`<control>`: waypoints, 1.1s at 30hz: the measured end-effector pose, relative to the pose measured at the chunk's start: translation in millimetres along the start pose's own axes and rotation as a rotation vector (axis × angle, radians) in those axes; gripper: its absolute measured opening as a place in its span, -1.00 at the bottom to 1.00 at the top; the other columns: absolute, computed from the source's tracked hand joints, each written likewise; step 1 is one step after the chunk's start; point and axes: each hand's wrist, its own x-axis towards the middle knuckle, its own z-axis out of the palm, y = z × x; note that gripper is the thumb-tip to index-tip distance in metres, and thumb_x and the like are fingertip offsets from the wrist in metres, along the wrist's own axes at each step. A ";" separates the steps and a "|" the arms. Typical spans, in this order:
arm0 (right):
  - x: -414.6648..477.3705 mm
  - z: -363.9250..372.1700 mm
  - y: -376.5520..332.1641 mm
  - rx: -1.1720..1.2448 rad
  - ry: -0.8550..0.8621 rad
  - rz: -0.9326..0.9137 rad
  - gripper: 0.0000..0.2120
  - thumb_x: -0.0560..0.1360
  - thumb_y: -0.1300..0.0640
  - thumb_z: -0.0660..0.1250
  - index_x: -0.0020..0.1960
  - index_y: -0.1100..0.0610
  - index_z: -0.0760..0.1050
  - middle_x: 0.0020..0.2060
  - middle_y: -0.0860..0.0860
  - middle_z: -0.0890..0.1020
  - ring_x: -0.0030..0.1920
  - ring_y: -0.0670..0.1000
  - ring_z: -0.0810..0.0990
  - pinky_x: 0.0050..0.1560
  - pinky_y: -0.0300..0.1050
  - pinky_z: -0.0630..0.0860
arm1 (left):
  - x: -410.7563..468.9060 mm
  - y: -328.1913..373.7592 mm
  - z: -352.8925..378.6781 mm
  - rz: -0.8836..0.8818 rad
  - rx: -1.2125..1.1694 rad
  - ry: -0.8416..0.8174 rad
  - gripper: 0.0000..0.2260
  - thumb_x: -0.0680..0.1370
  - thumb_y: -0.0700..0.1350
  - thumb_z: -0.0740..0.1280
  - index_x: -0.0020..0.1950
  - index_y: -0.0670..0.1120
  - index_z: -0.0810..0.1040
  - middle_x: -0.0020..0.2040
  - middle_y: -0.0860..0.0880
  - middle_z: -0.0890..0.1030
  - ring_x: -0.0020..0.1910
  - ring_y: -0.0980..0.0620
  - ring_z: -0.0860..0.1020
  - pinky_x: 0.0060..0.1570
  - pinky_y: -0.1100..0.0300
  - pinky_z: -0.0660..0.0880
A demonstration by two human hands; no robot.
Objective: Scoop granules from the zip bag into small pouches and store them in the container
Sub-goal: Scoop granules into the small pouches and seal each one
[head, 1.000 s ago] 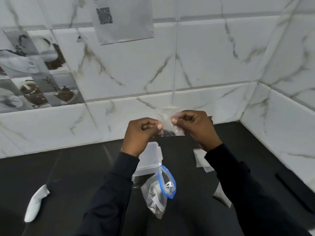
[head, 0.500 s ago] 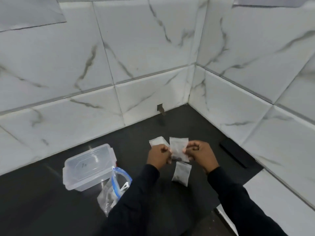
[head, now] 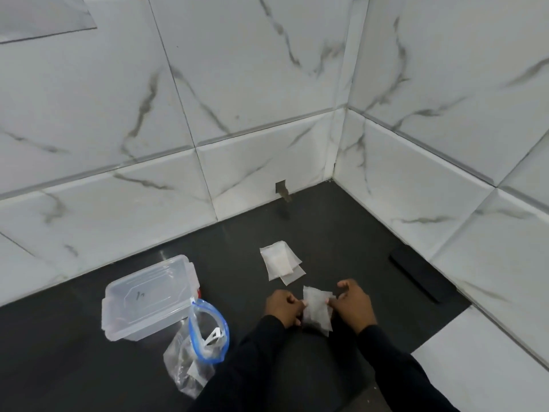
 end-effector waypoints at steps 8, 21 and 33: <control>46.7 43.2 -97.8 0.042 -0.120 -0.193 -0.81 0.41 0.14 0.48 0.01 0.15 0.61 -0.17 0.04 0.68 -0.18 -0.01 0.65 -0.18 -0.16 0.56 | 24.3 9.0 -51.5 -0.045 -0.423 0.172 -0.77 0.54 -0.26 0.29 0.15 -0.02 0.47 0.01 -0.05 0.55 -0.16 -0.01 0.55 -0.21 0.12 0.51; 68.7 91.1 -108.8 -0.002 -0.185 -0.116 -0.65 0.37 0.27 0.48 -0.45 0.12 0.37 -0.47 0.10 0.50 -0.38 0.08 0.53 -0.25 0.10 0.58 | 23.2 14.6 -69.3 -0.114 -0.749 0.073 -0.54 0.52 -0.34 0.20 0.37 0.00 0.34 0.31 0.02 0.44 -0.02 0.02 0.54 -0.19 0.18 0.49; -73.1 67.5 -142.6 0.036 0.001 -0.913 -0.70 0.50 0.21 0.43 -0.29 -0.06 0.42 -0.25 -0.11 0.49 -0.23 -0.12 0.51 -0.23 -0.30 0.45 | -113.6 49.2 -131.2 0.451 -0.599 0.732 -0.71 0.46 -0.04 0.51 0.05 0.07 0.44 0.04 0.03 0.61 -0.24 -0.09 0.70 -0.11 -0.04 0.65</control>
